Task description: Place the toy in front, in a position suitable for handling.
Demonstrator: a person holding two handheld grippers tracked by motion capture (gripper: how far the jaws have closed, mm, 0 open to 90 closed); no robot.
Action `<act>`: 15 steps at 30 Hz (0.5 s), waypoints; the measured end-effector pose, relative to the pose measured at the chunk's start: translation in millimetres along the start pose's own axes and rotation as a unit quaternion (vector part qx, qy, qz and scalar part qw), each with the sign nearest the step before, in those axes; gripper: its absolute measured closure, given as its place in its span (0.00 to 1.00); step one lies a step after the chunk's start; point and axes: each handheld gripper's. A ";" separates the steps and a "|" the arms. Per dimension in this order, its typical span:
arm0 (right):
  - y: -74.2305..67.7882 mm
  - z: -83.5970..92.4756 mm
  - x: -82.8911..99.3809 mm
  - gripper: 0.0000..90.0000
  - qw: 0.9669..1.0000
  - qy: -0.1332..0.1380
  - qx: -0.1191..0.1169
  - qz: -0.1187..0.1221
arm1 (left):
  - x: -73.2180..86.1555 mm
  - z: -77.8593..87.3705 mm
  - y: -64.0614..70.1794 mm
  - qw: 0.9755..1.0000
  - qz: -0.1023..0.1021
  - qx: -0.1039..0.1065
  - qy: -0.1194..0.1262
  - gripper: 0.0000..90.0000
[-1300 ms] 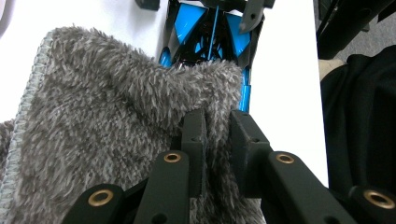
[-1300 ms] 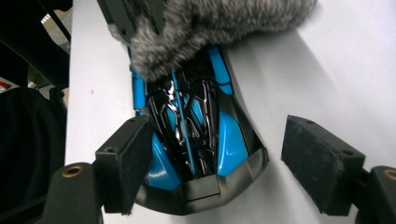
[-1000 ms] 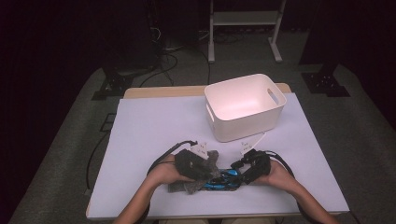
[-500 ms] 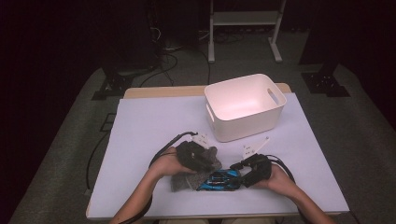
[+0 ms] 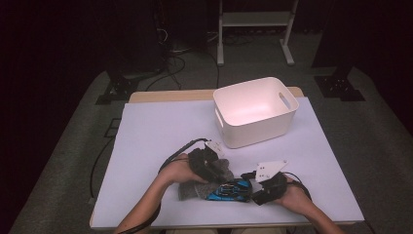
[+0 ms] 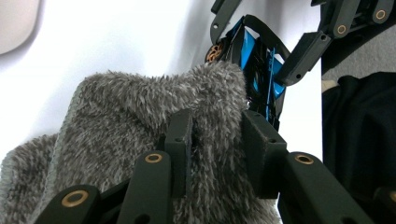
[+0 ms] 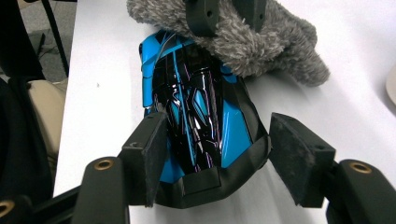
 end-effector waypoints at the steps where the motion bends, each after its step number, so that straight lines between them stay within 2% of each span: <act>1: -1.2 0.2 0.3 0.41 1.000 0.002 0.002 0.002 | 0.0 0.5 0.4 1.000 -0.005 -0.002 -0.001 0.75; 6: -5.4 1.5 -0.5 0.42 1.000 0.004 0.014 0.010 | 1.9 2.4 4.2 1.000 -0.015 -0.005 0.002 0.78; 9: -5.4 2.1 -1.2 0.40 1.000 0.002 0.013 0.008 | 2.9 3.7 7.9 1.000 -0.024 -0.008 0.002 0.78; 10: -4.2 2.7 -1.8 0.37 1.000 0.001 0.005 0.002 | 3.0 5.0 9.5 1.000 -0.028 -0.007 0.001 0.78; 12: 0.4 1.8 -2.5 0.32 0.999 -0.019 -0.023 -0.013 | 3.7 8.2 13.5 0.999 -0.036 0.001 0.003 0.79; 14: 2.4 1.2 -0.2 0.33 0.998 -0.017 -0.040 -0.036 | 5.7 9.9 18.0 0.999 -0.044 -0.003 0.004 0.79; 15: 2.4 0.7 0.7 0.33 0.998 -0.015 -0.045 -0.038 | 7.0 10.7 20.3 0.999 -0.044 -0.001 0.007 0.79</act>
Point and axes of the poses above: each handheld gripper's, and its own axes: z roughly backward along the jaws, x roughly out of its underside, y roughly to its right, and after that the axes turned 15 degrees about z, right-handed
